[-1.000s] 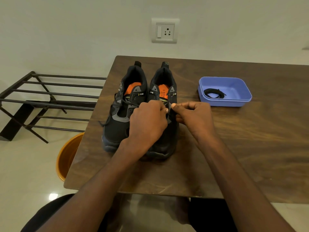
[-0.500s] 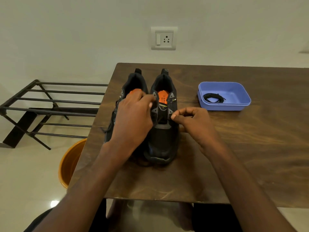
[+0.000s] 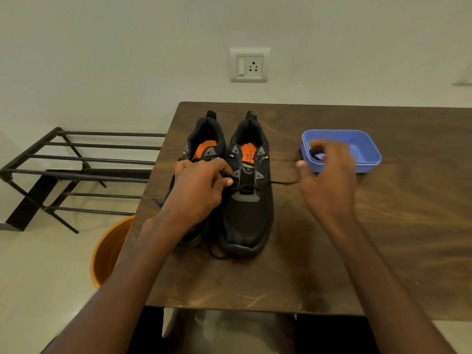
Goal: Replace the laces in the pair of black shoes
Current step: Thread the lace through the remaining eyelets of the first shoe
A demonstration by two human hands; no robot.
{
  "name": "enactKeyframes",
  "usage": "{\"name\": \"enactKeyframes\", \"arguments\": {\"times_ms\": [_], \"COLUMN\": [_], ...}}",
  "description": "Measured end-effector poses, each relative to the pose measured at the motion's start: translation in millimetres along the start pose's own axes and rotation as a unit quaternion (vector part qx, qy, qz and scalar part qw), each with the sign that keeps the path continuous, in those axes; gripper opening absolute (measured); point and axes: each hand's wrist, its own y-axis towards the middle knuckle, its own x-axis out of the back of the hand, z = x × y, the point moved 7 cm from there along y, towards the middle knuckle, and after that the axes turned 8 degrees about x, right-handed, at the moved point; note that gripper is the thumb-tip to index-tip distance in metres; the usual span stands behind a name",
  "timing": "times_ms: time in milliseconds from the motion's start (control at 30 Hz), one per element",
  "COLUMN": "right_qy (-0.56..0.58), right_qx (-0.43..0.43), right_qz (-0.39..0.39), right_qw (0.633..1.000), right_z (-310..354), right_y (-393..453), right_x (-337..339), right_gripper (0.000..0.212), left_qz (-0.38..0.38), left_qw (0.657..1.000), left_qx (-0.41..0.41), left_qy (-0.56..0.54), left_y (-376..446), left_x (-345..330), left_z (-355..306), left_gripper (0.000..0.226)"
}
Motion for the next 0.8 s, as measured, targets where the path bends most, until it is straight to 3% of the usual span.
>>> {"name": "enactKeyframes", "arguments": {"times_ms": [100,167,233,333,400,467,567,667,733,800], "right_qy": [-0.010,0.021,0.076,0.130,0.041,-0.067,-0.095,-0.018,0.052,0.075], "right_qx": [0.038,0.027,-0.016,-0.134,-0.134,-0.064,0.047,0.024,-0.033,-0.077], "right_qz": [0.180,0.219,0.162,-0.053,-0.112,-0.060,0.076,0.197,0.178,0.094], "right_qw": [0.983,0.975,0.984,0.981,0.984,0.994,0.992,0.980,0.982,0.990], "right_z": [21,24,17,-18,-27,-14,21,26,15,-4], "right_y": [-12,-17,-12,0,0,-2,-6,-14,-12,-3], "right_x": [-40,-52,-43,1,18,13,-19,-50,-46,-25], "right_gripper": [0.013,0.011,0.013,0.006,0.002,0.017,0.026,0.017,0.019,0.012], "left_qz": [0.003,0.002,0.005,0.013,0.011,0.009,0.010,0.007,0.006,0.010], "left_qw": [0.999,0.999,0.999,0.999,0.999,0.999,0.999,0.999,0.999,1.000], "left_qx": [-0.002,-0.004,0.000,0.004,0.002,0.000,0.001,-0.004,-0.009,-0.008], "left_qy": [-0.032,-0.039,-0.042,-0.045,-0.047,-0.044,-0.046,-0.043,-0.031,-0.027], "left_y": [1,1,1,1,0,-1,-1,-1,-1,-1], "left_x": [-1,0,-1,-2,-2,-2,-3,-3,-2,-3], "left_z": [2,2,3,3,2,1,1,1,0,1], "left_gripper": [0.011,0.009,0.013,0.019,0.019,0.017,0.018,0.018,0.018,0.017]}}
